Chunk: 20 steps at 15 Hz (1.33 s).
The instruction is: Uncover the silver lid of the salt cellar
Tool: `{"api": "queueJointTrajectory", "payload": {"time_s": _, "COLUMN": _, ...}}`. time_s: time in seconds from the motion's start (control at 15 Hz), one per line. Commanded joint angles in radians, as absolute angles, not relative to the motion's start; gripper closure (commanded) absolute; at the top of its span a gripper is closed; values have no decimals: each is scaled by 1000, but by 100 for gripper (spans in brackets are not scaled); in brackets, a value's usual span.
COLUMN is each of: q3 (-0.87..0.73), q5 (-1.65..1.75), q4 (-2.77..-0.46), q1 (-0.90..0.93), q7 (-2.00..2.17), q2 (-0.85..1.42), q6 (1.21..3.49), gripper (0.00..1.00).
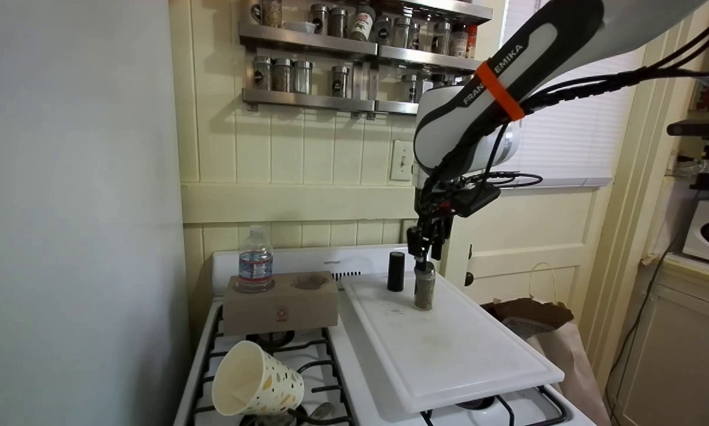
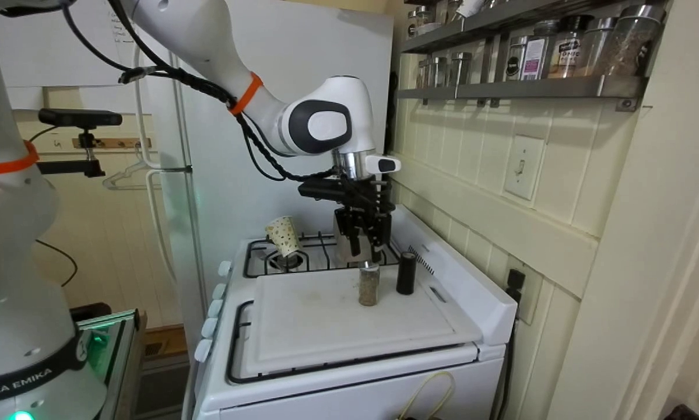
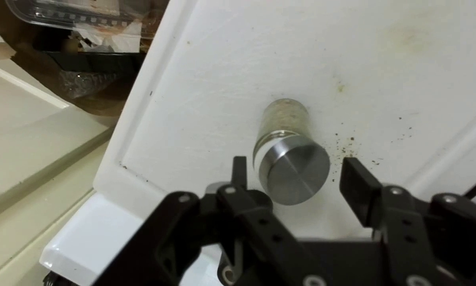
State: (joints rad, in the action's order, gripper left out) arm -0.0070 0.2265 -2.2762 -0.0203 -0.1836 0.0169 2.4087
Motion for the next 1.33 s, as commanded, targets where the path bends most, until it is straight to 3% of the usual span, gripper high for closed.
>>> {"api": "queueJointTrajectory", "payload": {"time_s": 0.0, "q3": -8, "q5": 269, "q4": -2278, "q1": -15, "q7": -142, "q2": 14, "q6": 2385, "gripper": 38}}
{"api": "queueJointTrajectory", "payload": {"time_s": 0.47, "q3": -7, "q5": 284, "q4": -2276, "q1": -14, "q7": -124, "q2": 23, "q6": 2400, "gripper": 39}}
{"api": "queueJointTrajectory", "payload": {"time_s": 0.67, "q3": -5, "q5": 290, "q4": -2275, "q1": -11, "q7": -105, "q2": 24, "q6": 2402, "gripper": 32}}
{"api": "queueJointTrajectory", "payload": {"time_s": 0.93, "q3": 0, "q5": 317, "q4": -2272, "q1": -4, "q7": -63, "q2": 29, "q6": 2402, "gripper": 30}}
{"api": "queueJointTrajectory", "payload": {"time_s": 1.07, "q3": 3, "q5": 343, "q4": -2270, "q1": 1, "q7": -32, "q2": 34, "q6": 2401, "gripper": 19}}
{"api": "queueJointTrajectory", "payload": {"time_s": 1.13, "q3": 5, "q5": 363, "q4": -2268, "q1": 3, "q7": -14, "q2": 35, "q6": 2398, "gripper": 18}}
{"api": "queueJointTrajectory", "payload": {"time_s": 1.27, "q3": 6, "q5": 411, "q4": -2266, "q1": 7, "q7": 26, "q2": 36, "q6": 2392, "gripper": 28}}
